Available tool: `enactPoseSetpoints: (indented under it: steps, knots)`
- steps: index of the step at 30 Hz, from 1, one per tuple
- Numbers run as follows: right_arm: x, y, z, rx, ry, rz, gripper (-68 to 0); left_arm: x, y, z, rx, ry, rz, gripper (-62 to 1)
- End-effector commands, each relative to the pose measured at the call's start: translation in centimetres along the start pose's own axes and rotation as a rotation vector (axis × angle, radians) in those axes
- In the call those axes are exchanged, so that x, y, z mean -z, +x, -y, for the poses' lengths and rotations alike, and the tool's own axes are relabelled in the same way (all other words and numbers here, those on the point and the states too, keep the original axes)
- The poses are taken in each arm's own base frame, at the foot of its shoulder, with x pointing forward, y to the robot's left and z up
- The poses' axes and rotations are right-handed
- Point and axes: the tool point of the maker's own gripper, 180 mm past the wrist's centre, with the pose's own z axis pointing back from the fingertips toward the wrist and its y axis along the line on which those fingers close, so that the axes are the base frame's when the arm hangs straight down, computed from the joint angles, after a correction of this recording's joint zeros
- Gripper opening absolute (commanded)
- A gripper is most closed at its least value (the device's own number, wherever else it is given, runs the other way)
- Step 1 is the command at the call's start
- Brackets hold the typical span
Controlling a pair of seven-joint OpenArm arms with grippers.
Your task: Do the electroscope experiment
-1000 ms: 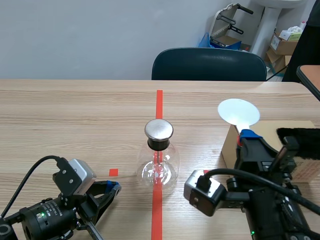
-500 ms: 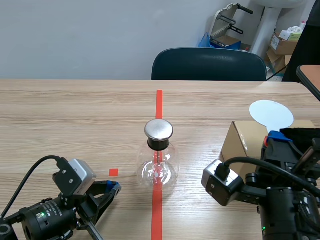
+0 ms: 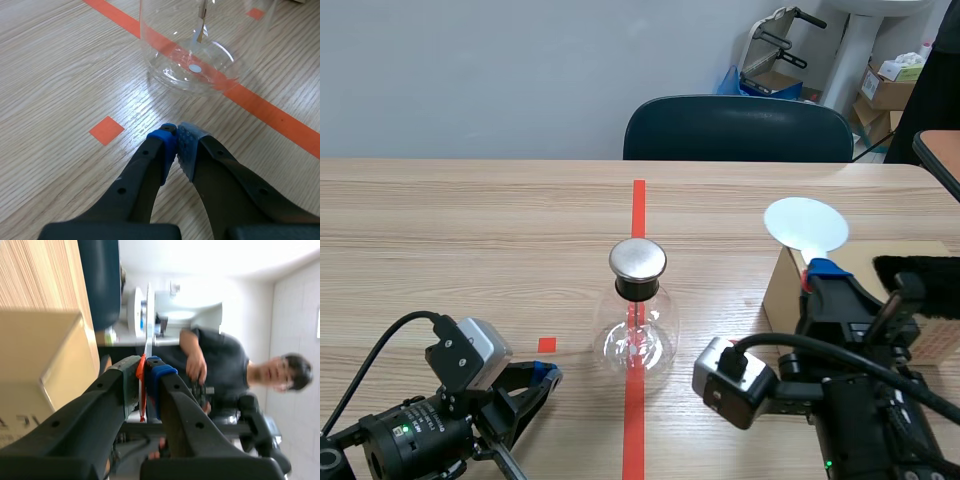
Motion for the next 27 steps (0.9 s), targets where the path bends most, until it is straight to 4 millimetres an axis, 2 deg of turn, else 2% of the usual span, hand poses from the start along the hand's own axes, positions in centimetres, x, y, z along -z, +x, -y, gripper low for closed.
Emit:
enactPoseSetpoints:
  steps: [1, 10, 18, 27]
  knots:
    - [0.3, 0.4, 1.0, 0.003, -0.034, 0.031, -66.5, 0.3, 0.9, 0.3, -0.009, -0.003, 0.033, -56.9]
    - [-0.4, 4.7, 1.0, -0.001, -0.034, 0.275, -66.5, 0.3, 0.9, 0.3, -0.009, -0.003, 0.033, -56.9]
    - [-1.5, 7.8, 1.0, -0.004, -0.035, 0.458, -66.5, 0.3, 0.9, 0.3, -0.009, -0.003, 0.033, -56.9]
    - [-2.5, 9.5, 1.0, -0.006, -0.034, 0.564, -66.5, 0.3, 0.8, 0.3, -0.009, -0.003, 0.032, -56.9]
